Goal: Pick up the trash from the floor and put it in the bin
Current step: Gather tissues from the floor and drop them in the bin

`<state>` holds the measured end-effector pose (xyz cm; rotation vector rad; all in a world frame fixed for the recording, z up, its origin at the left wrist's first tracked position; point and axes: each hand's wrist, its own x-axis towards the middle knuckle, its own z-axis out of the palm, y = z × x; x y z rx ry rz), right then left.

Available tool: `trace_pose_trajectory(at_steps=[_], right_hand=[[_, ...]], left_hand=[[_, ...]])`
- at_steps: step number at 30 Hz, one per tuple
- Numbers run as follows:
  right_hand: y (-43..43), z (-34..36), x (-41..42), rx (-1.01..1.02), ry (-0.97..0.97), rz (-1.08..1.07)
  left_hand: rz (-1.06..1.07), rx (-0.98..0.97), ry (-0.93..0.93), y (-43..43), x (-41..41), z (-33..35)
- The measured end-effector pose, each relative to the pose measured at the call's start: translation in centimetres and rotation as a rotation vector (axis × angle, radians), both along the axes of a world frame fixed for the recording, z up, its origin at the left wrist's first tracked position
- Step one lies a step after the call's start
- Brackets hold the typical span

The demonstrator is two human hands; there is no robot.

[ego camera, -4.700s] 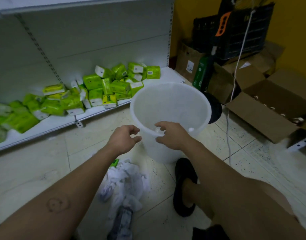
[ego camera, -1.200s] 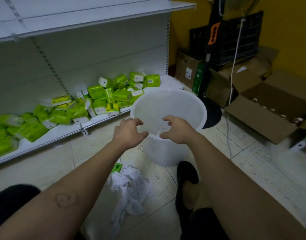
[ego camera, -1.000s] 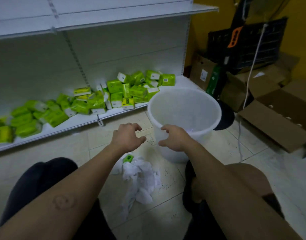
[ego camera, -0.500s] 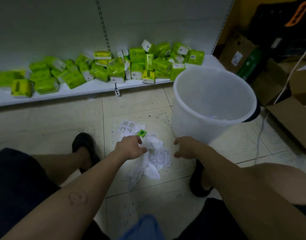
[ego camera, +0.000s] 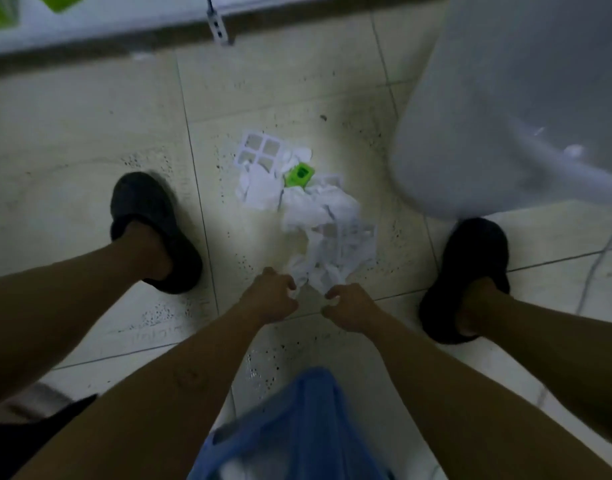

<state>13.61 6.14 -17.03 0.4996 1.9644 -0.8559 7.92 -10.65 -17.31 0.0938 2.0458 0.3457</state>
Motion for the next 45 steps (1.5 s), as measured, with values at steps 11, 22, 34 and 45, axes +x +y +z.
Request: trace_pose_trajectory(at_steps=[11,22,34,45], right_hand=[[-1.8,-5.7,0.1,-0.013,0.108,-0.187],[0.0,0.6,0.0,0.077,0.148,-0.272],[4.6,17.7,-4.9,0.098,0.523,-0.057],[16.1,32.5,-6.9,0.295,0.946,-0.136]], left_hand=[[0.202,0.117,-0.088,-2.6,1.2,-6.6],[0.386,0.215,0.172,-2.1,-0.8,1.0],[0.228,0.404,0.543,0.9,-5.1,19.1],[0.090,0.459,0.798,7.4,-7.0,30.9]])
